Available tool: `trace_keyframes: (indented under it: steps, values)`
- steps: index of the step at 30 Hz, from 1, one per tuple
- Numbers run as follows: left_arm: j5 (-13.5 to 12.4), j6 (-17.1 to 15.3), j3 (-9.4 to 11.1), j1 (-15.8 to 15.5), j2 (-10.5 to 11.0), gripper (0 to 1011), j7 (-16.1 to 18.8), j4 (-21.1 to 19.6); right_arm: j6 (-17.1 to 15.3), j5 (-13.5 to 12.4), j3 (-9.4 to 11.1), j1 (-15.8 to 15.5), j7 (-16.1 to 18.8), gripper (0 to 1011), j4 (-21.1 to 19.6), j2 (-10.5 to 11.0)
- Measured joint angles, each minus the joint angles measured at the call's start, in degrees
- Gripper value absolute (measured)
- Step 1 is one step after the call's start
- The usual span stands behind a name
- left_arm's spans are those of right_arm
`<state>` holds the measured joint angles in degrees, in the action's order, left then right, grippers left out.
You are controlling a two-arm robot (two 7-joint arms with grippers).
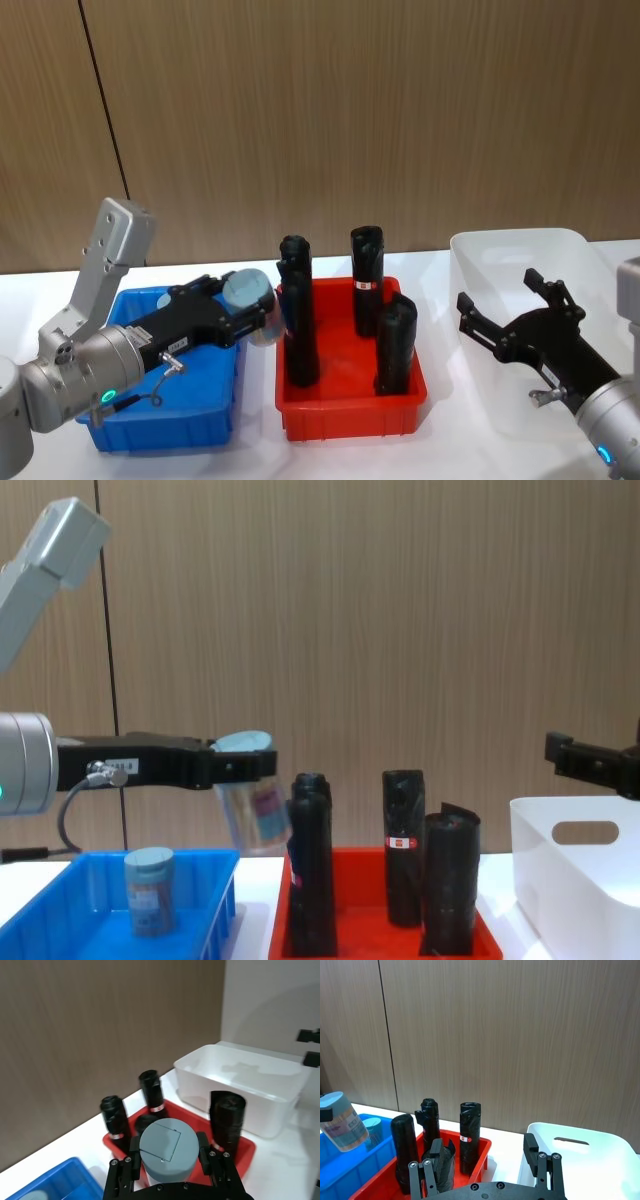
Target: Pick the cotton swabs from the blue box and place them into the white box.
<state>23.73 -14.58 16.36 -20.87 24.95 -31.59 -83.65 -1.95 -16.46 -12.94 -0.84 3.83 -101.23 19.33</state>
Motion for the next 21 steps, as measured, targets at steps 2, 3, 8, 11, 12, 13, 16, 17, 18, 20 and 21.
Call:
trace_keyframes:
  steps: [2,3,8,11,12,13,16,17,18,20,21]
  values:
    - [0.0,0.0,0.0,-0.4,0.1,669,-2.4,0.2,0.0,0.0,0.0,0.0,0.0,1002,0.0,0.0]
    - [0.0,0.1,0.0,-0.6,0.1,668,-3.1,0.3,0.0,0.0,0.0,0.0,0.0,1002,0.0,0.0]
    - [0.2,0.4,0.2,-1.6,0.1,669,-8.3,1.1,0.0,0.0,0.0,0.0,0.0,1002,0.0,0.0]
    - [0.4,0.6,0.4,-2.2,0.1,669,-11.3,1.6,0.0,0.0,0.0,0.0,0.0,1002,0.0,0.0]
    - [0.4,0.7,0.5,-2.4,0.1,669,-12.0,1.8,0.0,0.0,0.0,0.0,0.0,1002,0.0,0.0]
    - [0.5,0.8,0.5,-2.5,0.1,669,-12.7,1.9,0.0,0.0,0.0,0.0,0.0,1002,0.0,0.0]
    - [0.7,1.2,0.8,-3.3,0.0,669,-16.5,2.8,0.0,0.0,0.0,0.0,0.0,1002,0.0,0.0]
    - [0.8,1.3,0.8,-3.5,0.0,669,-17.4,3.0,0.0,0.0,0.0,0.0,0.0,1002,0.0,0.0]
    - [0.9,1.4,0.9,-3.6,-0.1,669,-18.1,3.2,0.0,0.0,0.0,0.0,0.0,1002,0.0,0.0]
    - [1.0,1.7,1.0,-4.0,-0.2,669,-19.5,3.6,0.0,0.0,0.0,0.0,0.0,1002,0.0,0.0]
    - [1.2,1.9,1.1,-4.4,-0.3,669,-20.9,4.0,0.0,0.0,0.0,0.0,0.0,1002,0.0,0.0]
